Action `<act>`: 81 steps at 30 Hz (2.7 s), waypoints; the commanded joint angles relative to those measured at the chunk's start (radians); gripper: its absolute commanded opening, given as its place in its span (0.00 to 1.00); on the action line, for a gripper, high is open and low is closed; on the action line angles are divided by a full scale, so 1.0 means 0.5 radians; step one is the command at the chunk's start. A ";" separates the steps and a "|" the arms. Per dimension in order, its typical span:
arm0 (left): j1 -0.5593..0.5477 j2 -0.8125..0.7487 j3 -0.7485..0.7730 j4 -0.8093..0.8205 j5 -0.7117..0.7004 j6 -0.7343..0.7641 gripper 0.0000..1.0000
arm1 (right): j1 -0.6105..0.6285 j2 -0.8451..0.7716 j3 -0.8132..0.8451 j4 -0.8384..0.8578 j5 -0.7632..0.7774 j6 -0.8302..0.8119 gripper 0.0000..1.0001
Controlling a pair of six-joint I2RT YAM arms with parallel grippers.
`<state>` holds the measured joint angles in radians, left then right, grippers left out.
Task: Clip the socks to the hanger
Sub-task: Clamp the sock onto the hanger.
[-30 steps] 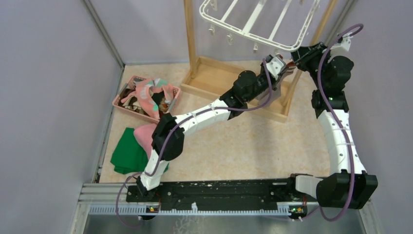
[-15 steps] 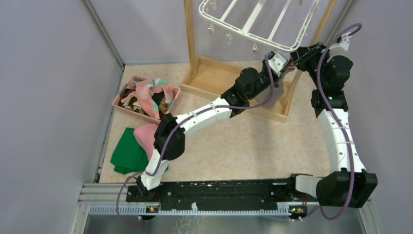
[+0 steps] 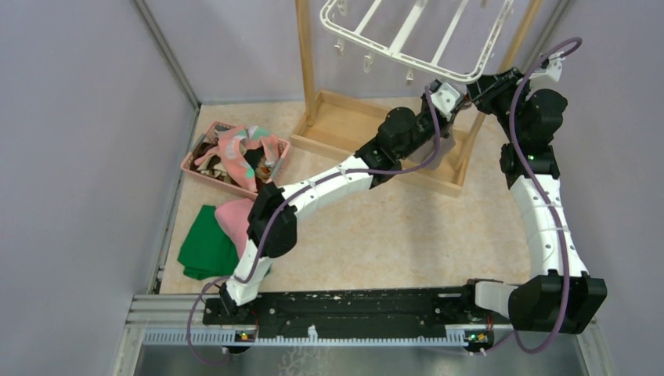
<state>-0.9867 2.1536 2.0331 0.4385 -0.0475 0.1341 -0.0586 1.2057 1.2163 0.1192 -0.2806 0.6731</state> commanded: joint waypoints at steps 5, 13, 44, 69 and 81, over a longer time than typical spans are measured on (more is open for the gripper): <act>-0.005 -0.051 0.037 0.050 -0.015 -0.078 0.00 | 0.019 -0.003 0.037 0.038 0.024 -0.060 0.00; -0.005 -0.123 -0.081 0.094 -0.037 -0.106 0.00 | 0.017 -0.006 0.045 0.019 0.044 -0.087 0.00; 0.001 -0.148 0.005 0.129 -0.049 -0.161 0.00 | 0.028 0.014 0.055 0.004 0.040 -0.105 0.00; 0.001 -0.157 0.067 0.152 -0.031 -0.199 0.00 | 0.031 0.015 0.062 0.006 0.025 -0.109 0.00; 0.001 -0.133 0.099 0.136 -0.025 -0.201 0.00 | 0.028 0.012 0.066 0.018 0.015 -0.095 0.24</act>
<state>-0.9863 2.1445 2.0216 0.4454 -0.0685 0.0498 -0.0532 1.2140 1.2171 0.1066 -0.2626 0.6296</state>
